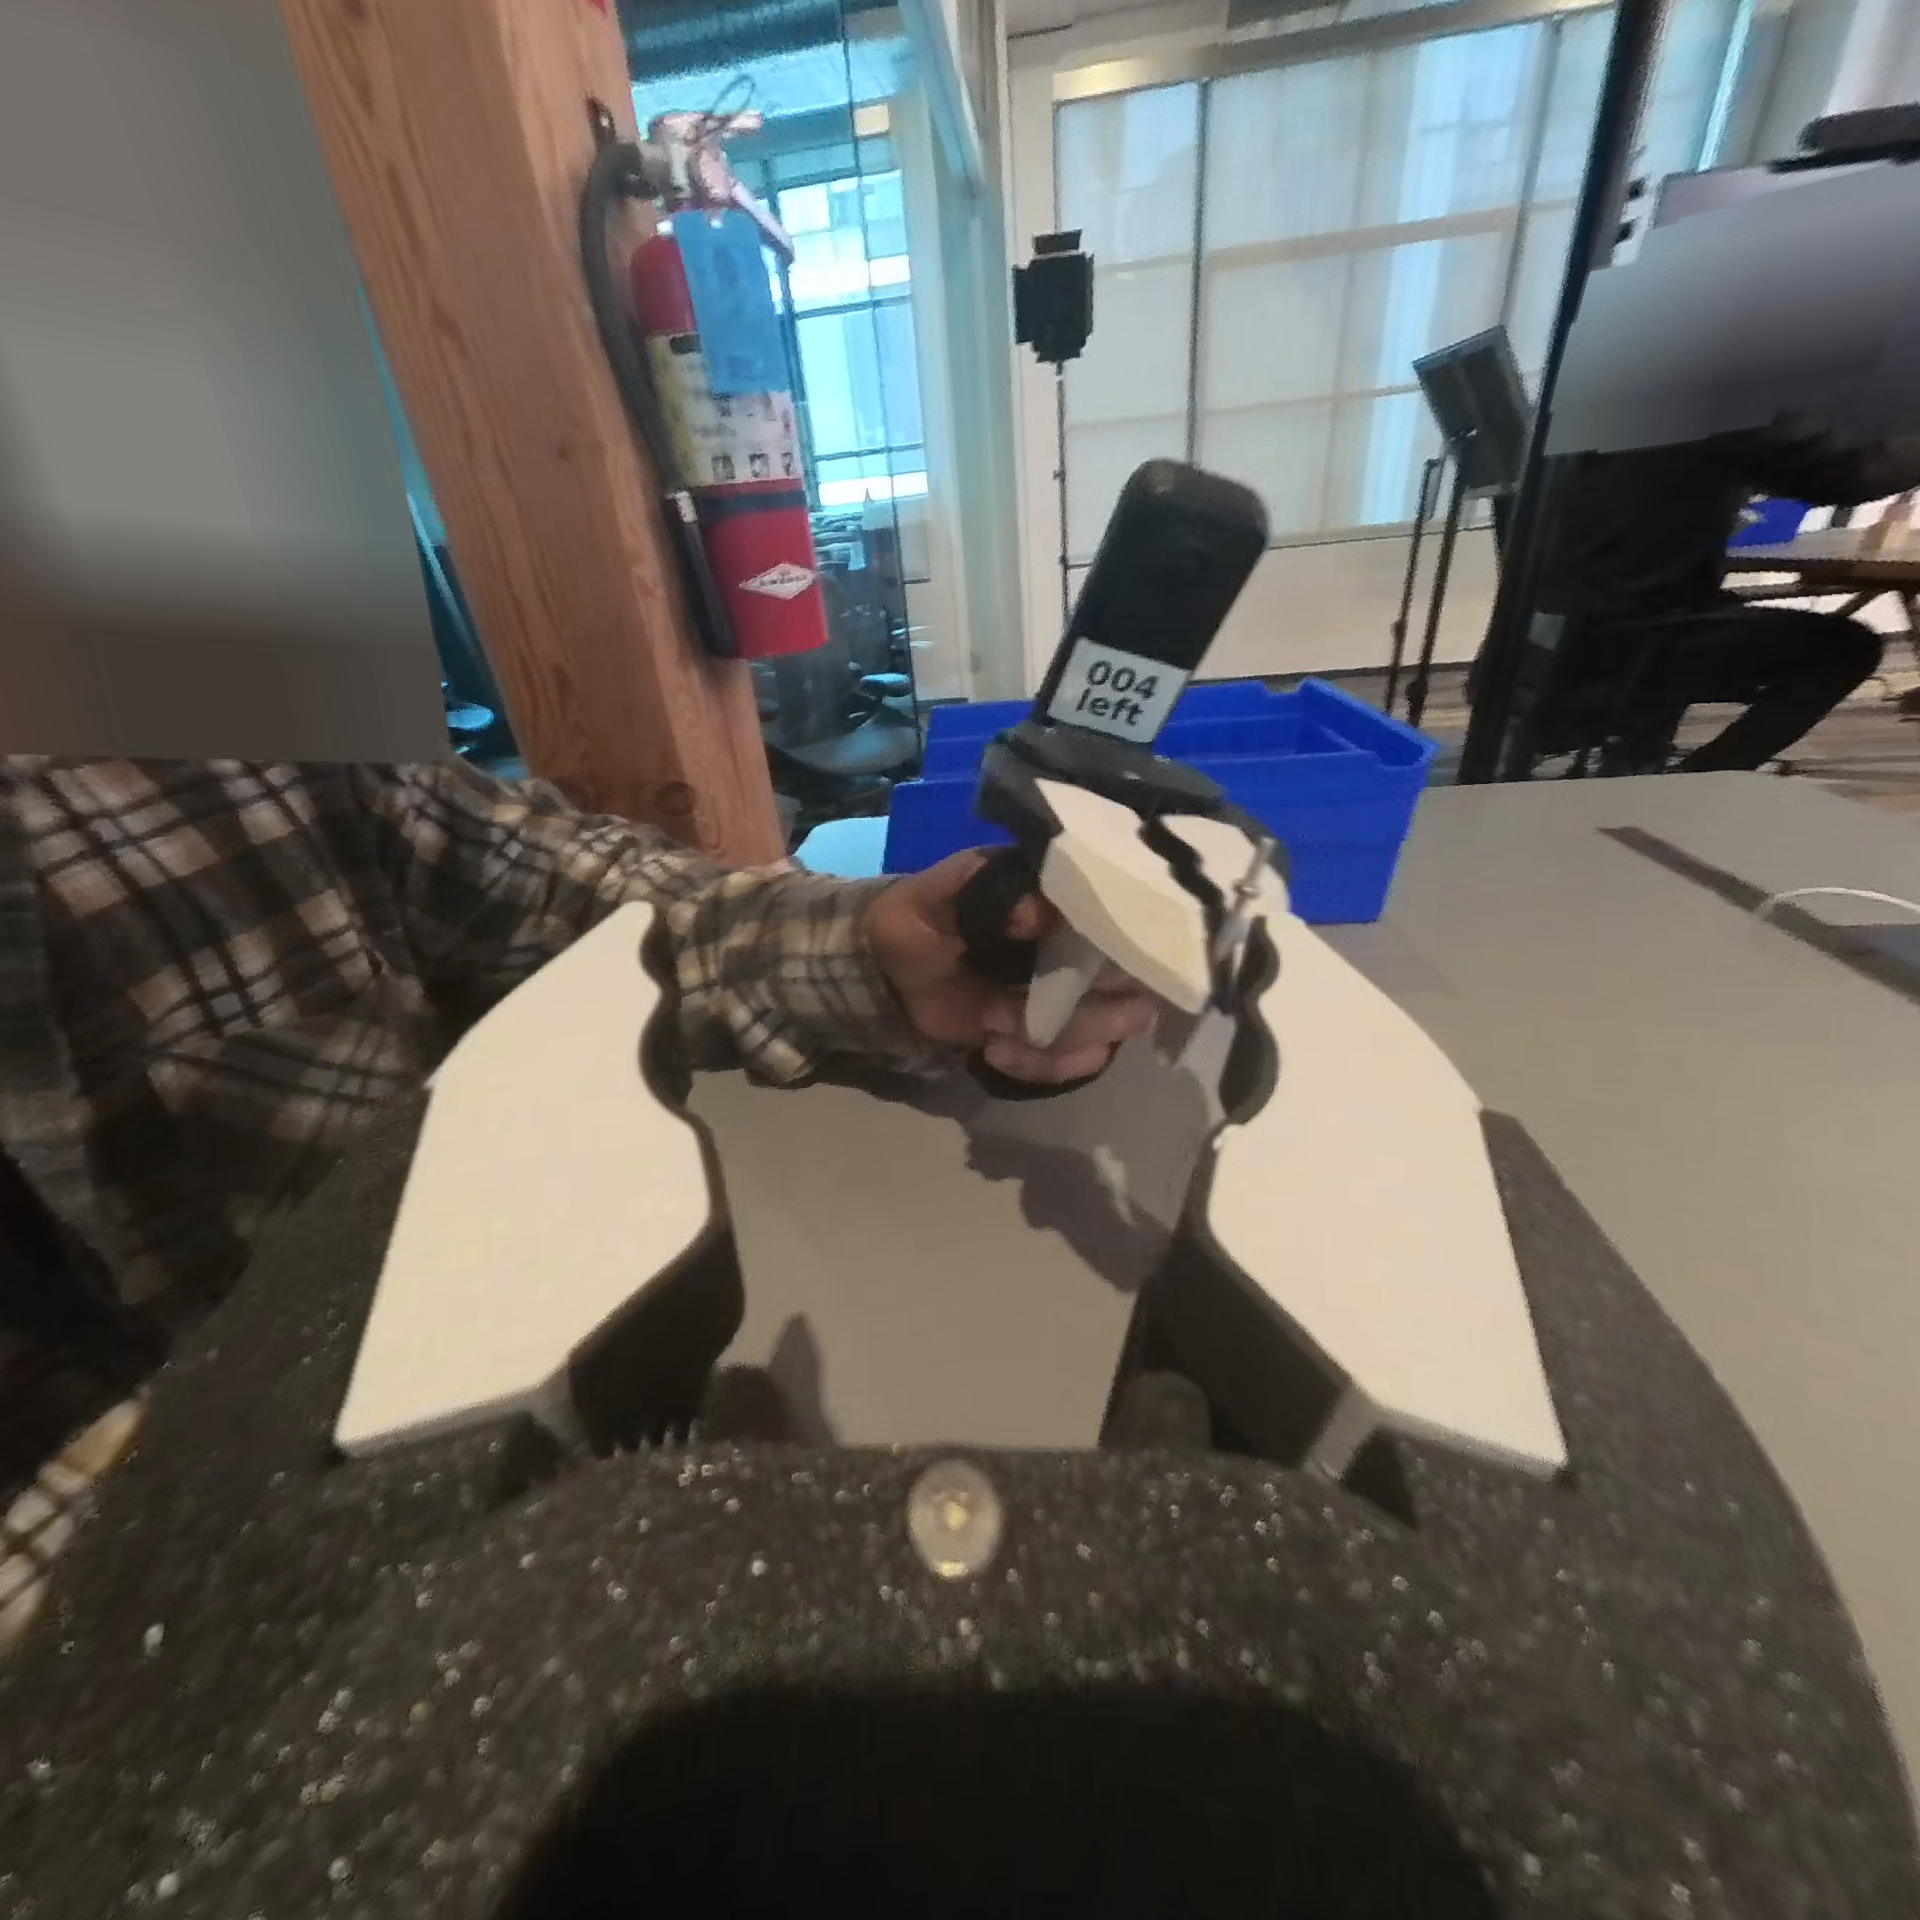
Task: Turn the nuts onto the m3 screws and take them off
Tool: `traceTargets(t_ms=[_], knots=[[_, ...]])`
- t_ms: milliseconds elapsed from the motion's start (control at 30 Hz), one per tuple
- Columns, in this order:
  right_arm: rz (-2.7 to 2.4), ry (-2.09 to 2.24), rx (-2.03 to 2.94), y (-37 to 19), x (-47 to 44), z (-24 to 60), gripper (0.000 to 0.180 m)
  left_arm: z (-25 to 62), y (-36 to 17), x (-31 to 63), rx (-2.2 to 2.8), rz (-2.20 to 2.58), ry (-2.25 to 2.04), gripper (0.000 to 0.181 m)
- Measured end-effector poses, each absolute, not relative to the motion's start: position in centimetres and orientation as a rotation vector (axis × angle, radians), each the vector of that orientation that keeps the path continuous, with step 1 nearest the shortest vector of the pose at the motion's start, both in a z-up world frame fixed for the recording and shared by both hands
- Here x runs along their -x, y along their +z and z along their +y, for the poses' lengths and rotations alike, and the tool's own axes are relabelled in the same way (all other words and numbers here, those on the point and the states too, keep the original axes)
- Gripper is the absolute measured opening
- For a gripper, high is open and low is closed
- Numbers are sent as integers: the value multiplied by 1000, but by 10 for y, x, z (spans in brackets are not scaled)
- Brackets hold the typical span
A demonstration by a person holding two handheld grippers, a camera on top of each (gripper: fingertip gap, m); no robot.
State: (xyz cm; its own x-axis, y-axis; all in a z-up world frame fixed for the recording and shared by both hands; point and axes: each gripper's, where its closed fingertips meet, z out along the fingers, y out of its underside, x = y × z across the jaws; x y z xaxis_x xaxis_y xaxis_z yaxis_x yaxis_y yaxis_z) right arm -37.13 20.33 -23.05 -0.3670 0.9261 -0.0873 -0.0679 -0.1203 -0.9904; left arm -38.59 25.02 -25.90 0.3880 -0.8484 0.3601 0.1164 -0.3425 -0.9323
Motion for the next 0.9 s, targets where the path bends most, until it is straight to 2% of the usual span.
traceTargets(t_ms=[233, 400, 567, 767, 900], knots=[[-1280, 1446, 1067, -217, 373, 227, 66, 239, -259, 371, 1588, 767, -1114, 2], [-1297, 1485, 1102, -217, 378, 225, 41, 235, -259, 367, 1584, 791, -1107, 2], [-1293, 1477, 1174, -224, 387, 229, 33, 232, -260, 363, 1584, 823, -1079, 2], [-1301, 1546, 1176, -227, 386, 227, 14, 232, -260, 363, 1581, 827, -1078, 2], [-1313, 1553, 1190, -230, 387, 228, 12, 231, -260, 362, 1582, 833, -1082, 2]])
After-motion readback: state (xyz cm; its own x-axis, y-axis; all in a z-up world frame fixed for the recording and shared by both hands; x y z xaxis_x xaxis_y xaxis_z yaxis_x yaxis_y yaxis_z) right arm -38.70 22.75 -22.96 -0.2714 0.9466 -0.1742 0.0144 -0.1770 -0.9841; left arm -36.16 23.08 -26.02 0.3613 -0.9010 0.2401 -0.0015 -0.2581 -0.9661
